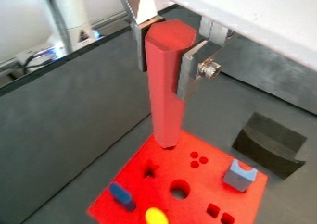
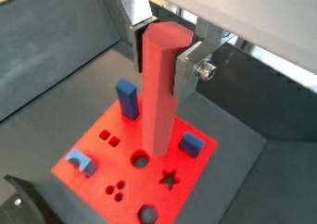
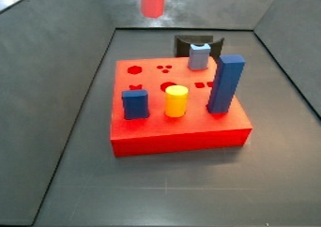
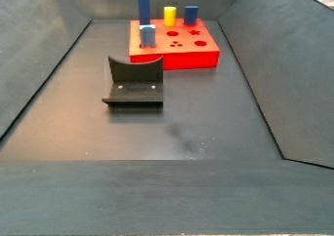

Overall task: Pick up the hexagon object. Move up. Place the hexagon object on the fixture. Regrasp the hexagon object. Move to above the board. Insert the hexagon object.
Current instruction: Insert the hexagon object.

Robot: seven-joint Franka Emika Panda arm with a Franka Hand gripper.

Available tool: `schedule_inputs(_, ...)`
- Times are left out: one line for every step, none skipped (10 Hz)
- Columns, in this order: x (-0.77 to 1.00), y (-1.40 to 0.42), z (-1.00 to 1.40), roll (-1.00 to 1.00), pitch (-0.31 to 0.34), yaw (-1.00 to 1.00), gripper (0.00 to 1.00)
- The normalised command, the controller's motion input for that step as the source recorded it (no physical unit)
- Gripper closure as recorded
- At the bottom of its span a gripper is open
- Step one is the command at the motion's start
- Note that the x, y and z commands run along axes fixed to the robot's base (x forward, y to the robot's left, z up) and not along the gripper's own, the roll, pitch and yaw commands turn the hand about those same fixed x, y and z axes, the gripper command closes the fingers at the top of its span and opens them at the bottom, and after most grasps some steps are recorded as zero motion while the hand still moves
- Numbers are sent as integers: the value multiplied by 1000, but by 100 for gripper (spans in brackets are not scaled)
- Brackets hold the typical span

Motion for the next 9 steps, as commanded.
schedule_inputs(0,534,-246,-324,0,-183,100)
schedule_inputs(-23,631,-369,-416,-1,-34,100)
schedule_inputs(-91,583,-354,-421,-51,-60,100)
schedule_inputs(-146,503,-309,-437,-110,-97,100)
schedule_inputs(-160,457,-294,-431,-180,-111,100)
schedule_inputs(-231,354,-377,-389,-180,-140,100)
schedule_inputs(-271,203,-500,-320,-163,-229,100)
schedule_inputs(-189,43,-637,-234,-146,-283,100)
schedule_inputs(-169,0,-634,-227,-130,-417,100)
